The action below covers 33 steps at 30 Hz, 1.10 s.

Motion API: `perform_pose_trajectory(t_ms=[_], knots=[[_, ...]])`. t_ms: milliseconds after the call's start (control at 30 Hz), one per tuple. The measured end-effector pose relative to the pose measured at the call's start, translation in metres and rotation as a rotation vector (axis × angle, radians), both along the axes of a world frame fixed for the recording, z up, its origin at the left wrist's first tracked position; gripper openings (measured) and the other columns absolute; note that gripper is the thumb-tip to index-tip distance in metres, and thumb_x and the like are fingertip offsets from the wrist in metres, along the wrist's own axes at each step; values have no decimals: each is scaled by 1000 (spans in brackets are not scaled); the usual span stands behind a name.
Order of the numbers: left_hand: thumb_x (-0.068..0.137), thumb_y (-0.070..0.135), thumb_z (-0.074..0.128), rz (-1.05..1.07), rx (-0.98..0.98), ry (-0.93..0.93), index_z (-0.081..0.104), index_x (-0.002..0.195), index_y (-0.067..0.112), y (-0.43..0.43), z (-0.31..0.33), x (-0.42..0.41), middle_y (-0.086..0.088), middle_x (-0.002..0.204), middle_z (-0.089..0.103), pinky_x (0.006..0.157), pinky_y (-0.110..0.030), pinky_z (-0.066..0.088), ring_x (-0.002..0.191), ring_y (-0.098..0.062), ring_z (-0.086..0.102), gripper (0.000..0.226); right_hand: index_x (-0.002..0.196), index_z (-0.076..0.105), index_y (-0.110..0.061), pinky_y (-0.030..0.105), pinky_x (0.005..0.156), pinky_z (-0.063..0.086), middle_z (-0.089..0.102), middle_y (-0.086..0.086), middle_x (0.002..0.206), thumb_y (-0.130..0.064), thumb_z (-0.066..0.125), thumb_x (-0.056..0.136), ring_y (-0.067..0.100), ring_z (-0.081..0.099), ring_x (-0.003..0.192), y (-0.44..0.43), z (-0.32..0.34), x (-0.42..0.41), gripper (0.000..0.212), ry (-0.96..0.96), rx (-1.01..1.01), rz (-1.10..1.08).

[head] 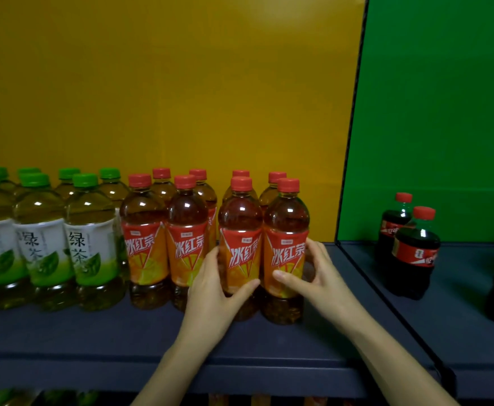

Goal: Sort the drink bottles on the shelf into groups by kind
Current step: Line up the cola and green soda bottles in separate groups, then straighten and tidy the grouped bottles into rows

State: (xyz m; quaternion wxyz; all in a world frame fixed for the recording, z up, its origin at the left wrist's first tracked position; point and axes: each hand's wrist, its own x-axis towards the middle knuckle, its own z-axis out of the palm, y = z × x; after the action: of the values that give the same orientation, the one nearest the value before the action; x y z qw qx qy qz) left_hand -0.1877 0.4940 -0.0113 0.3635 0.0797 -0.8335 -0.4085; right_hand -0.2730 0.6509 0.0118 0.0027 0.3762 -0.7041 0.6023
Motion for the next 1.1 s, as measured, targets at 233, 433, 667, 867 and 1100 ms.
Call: perform_pose_trajectory(t_ms=[233, 433, 667, 867, 1100], knots=[[67, 48, 67, 116, -48, 35, 34, 141, 12, 4, -5, 1, 13, 121, 41, 98, -23, 40, 116, -4, 43, 88, 120, 35, -26, 5, 77, 46, 53, -15, 113, -36, 76, 61, -6, 55, 100, -6, -6, -6, 73, 59, -18, -134], [79, 43, 64, 198, -157, -19, 24, 145, 7, 5, -4, -7, -6, 142, 43, 107, -29, 32, 131, -20, 40, 84, 120, 37, -25, 5, 79, 46, 54, -12, 116, -35, 75, 65, -4, 55, 103, -13, -11, -7, 67, 54, -56, -137], [83, 43, 60, 225, -176, -48, 18, 146, 6, 5, -3, -10, -7, 143, 40, 108, -29, 29, 134, -21, 36, 84, 122, 35, -29, 10, 87, 46, 54, -6, 124, -44, 70, 62, -1, 54, 110, -18, -15, -9, 71, 36, -82, -136], [89, 37, 53, 153, -190, -77, 3, 148, 9, 8, -10, -1, -4, 153, 22, 113, -31, 25, 141, -18, 21, 83, 136, 31, -25, 14, 92, 43, 48, -9, 131, -49, 65, 67, 0, 49, 116, -14, -16, -4, 81, 40, 3, -164], [82, 16, 67, 238, -345, 156, 52, 123, 8, 18, -17, 18, -7, 121, 55, 78, -25, 44, 108, -23, 57, 44, 134, 37, -26, 22, 99, 37, 45, -13, 131, -33, 56, 88, 3, 44, 119, 22, -23, 7, 50, 159, 132, -303]])
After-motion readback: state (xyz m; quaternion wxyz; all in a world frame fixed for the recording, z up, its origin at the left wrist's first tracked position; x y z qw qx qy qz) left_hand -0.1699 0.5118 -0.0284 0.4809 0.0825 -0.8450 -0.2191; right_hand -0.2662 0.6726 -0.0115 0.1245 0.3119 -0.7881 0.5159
